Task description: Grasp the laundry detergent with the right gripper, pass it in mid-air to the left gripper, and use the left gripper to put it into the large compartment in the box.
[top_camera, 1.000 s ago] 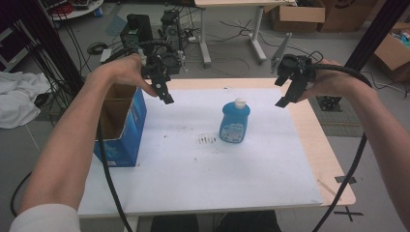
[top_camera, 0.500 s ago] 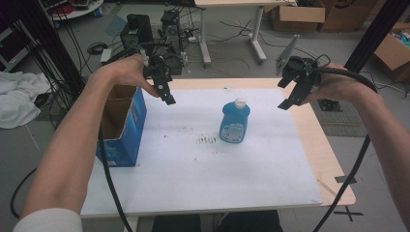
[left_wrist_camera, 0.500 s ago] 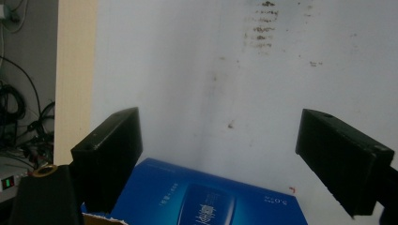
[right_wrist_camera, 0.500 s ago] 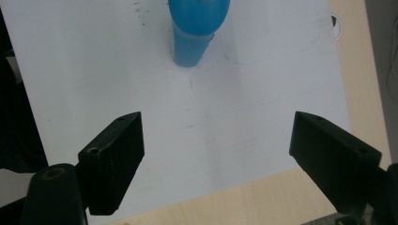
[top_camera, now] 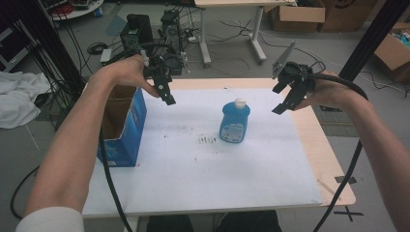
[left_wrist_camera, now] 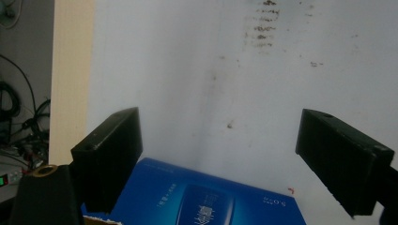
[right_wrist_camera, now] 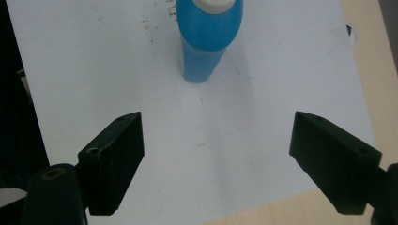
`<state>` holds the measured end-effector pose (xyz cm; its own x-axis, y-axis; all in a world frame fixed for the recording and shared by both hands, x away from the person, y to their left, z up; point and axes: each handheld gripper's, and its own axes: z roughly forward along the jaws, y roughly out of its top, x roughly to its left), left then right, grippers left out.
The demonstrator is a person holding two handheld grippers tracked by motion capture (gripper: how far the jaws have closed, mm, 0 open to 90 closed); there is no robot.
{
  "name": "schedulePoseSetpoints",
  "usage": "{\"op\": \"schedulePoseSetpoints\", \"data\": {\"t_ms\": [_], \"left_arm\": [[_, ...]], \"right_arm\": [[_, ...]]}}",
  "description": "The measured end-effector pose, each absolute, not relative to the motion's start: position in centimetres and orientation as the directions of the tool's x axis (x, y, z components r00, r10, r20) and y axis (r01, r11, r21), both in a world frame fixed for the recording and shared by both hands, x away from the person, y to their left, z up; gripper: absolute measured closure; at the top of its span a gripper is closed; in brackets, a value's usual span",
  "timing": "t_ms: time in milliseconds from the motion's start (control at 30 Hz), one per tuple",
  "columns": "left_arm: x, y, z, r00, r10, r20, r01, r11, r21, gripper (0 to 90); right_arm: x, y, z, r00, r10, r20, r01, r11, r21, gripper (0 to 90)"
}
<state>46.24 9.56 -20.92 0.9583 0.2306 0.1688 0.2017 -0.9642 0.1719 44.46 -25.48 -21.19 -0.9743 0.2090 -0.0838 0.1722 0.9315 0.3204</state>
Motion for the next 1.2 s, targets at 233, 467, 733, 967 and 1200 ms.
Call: {"op": "schedulePoseSetpoints", "data": {"t_ms": [233,467,733,967,1200], "left_arm": [[46.4,9.7,-21.7,0.96,0.231,0.157,0.206,-0.965,0.161,15.5],[46.6,9.8,-21.7,0.963,0.228,0.146,0.203,-0.965,0.168,15.5],[46.7,10.1,-21.9,0.962,0.228,0.149,0.203,-0.965,0.165,15.5],[46.6,10.2,-22.1,0.963,0.226,0.147,0.203,-0.966,0.16,15.5],[46.5,10.1,-22.1,0.964,0.222,0.148,0.198,-0.967,0.161,15.6]], "right_arm": [[44.9,-24.6,-23.5,-0.973,0.22,-0.067,0.186,0.923,0.336,18.6],[45.6,-23.9,-25.2,-0.97,0.236,-0.063,0.199,0.913,0.356,18.7],[46.1,-22.5,-27.3,-0.964,0.264,-0.036,0.23,0.893,0.388,18.1],[46.4,-22.1,-28.5,-0.959,0.284,0.016,0.258,0.846,0.467,18.1],[46.4,-21.7,-29.5,-0.956,0.292,0.04,0.269,0.81,0.521,17.9]]}}
